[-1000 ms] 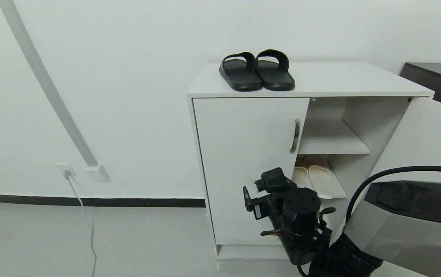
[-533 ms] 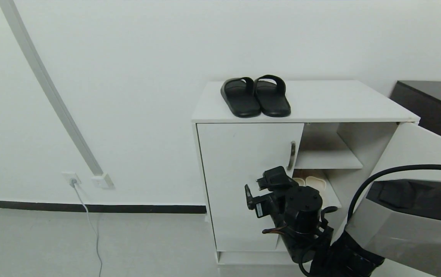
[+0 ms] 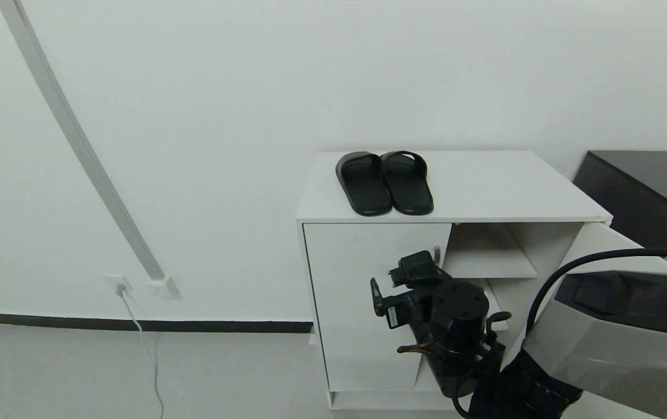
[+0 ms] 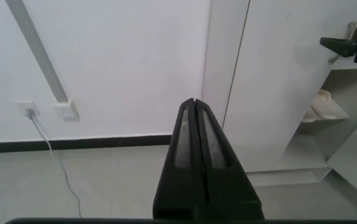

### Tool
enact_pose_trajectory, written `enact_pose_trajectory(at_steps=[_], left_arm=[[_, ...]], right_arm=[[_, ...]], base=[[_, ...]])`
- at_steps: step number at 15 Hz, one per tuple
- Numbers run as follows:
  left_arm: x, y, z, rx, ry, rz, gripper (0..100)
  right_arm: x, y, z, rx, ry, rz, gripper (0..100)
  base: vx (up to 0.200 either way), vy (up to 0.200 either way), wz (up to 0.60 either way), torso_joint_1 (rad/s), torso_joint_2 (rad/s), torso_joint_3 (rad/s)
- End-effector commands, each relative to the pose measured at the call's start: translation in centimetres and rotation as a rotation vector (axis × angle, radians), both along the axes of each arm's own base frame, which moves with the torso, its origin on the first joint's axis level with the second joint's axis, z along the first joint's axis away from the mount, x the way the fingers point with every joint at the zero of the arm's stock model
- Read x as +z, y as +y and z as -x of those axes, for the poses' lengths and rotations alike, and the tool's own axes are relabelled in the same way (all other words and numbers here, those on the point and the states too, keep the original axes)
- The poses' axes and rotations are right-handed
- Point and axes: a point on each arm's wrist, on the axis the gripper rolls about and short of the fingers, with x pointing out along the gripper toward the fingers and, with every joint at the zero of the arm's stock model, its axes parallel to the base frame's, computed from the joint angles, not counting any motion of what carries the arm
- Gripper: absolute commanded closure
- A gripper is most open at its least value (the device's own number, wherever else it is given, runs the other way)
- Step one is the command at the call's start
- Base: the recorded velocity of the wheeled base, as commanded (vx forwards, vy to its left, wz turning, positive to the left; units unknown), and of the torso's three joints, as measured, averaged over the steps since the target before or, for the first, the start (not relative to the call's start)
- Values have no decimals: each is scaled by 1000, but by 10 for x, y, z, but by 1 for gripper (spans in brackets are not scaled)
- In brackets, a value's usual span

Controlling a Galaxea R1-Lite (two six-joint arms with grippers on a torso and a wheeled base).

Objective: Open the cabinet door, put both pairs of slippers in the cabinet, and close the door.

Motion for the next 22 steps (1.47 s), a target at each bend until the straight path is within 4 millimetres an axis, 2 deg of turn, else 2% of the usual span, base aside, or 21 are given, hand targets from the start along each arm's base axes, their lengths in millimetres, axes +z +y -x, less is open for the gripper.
enact_pose_trajectory(at_steps=[1, 9, 13, 16, 18, 22], left_arm=[[0, 0, 0, 0, 1, 0, 100], [0, 0, 0, 0, 2, 0, 100], [0, 0, 0, 1, 1, 0, 100], [0, 0, 0, 3, 1, 0, 100], [0, 0, 0, 3, 2, -3, 100], [0, 0, 0, 1, 2, -6, 100]], right_arm=[[1, 0, 0, 1, -3, -1, 0], [1, 0, 0, 0, -3, -1, 0], [1, -2, -2, 1, -17, -16, 0], [3, -4, -6, -4, -23, -20, 0], [18, -4, -14, -13, -41, -38, 0], [71, -8, -28, -45, -4, -106, 0]], base=[[0, 0, 0, 227, -549, -320], [0, 0, 0, 243, -550, -306], [0, 0, 0, 179, -388, -212], [0, 0, 0, 34, -73, -37], [0, 0, 0, 0, 0, 0], [0, 0, 0, 0, 0, 0]])
